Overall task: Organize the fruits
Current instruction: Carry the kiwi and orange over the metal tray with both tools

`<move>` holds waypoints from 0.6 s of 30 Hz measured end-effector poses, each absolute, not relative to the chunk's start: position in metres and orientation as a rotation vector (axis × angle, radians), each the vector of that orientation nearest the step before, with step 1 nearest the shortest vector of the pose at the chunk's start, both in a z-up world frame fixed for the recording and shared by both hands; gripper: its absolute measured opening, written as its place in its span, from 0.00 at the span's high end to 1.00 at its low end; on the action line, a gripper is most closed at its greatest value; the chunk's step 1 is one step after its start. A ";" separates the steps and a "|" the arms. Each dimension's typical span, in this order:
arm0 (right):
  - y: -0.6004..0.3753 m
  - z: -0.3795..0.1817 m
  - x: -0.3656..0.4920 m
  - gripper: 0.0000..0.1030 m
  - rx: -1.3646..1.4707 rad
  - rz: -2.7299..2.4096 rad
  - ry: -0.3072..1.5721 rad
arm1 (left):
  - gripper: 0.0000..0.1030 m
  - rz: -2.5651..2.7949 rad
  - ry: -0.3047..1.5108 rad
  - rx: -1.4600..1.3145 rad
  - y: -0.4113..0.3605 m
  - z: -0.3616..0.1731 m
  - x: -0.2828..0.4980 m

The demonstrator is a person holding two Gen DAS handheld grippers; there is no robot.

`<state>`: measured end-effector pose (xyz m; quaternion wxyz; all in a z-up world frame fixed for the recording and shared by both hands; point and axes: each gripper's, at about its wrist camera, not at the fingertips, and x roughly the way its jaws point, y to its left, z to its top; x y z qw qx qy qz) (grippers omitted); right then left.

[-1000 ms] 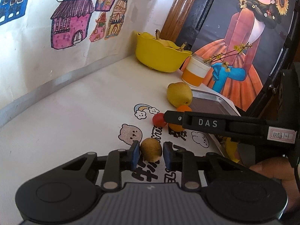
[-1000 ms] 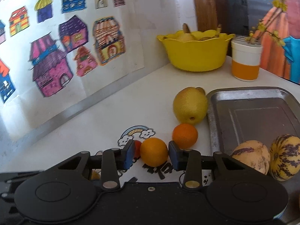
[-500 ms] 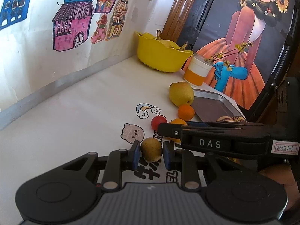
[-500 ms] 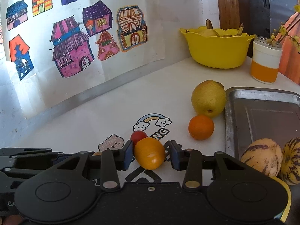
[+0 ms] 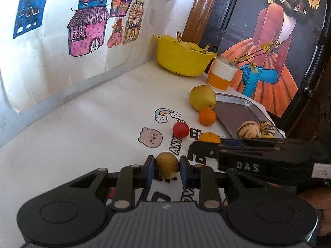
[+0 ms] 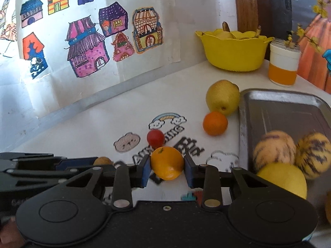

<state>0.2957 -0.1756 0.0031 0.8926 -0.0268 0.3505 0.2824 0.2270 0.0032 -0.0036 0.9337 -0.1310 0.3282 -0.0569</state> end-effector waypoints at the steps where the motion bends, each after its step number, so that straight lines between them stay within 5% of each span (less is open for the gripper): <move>1: -0.179 0.004 0.291 0.65 -0.050 0.586 0.729 | 0.73 -0.114 0.675 -0.268 0.003 -0.003 0.226; 18: -0.300 0.030 0.216 0.65 0.156 0.389 0.596 | 0.73 -0.197 0.652 -0.314 -0.060 0.016 0.211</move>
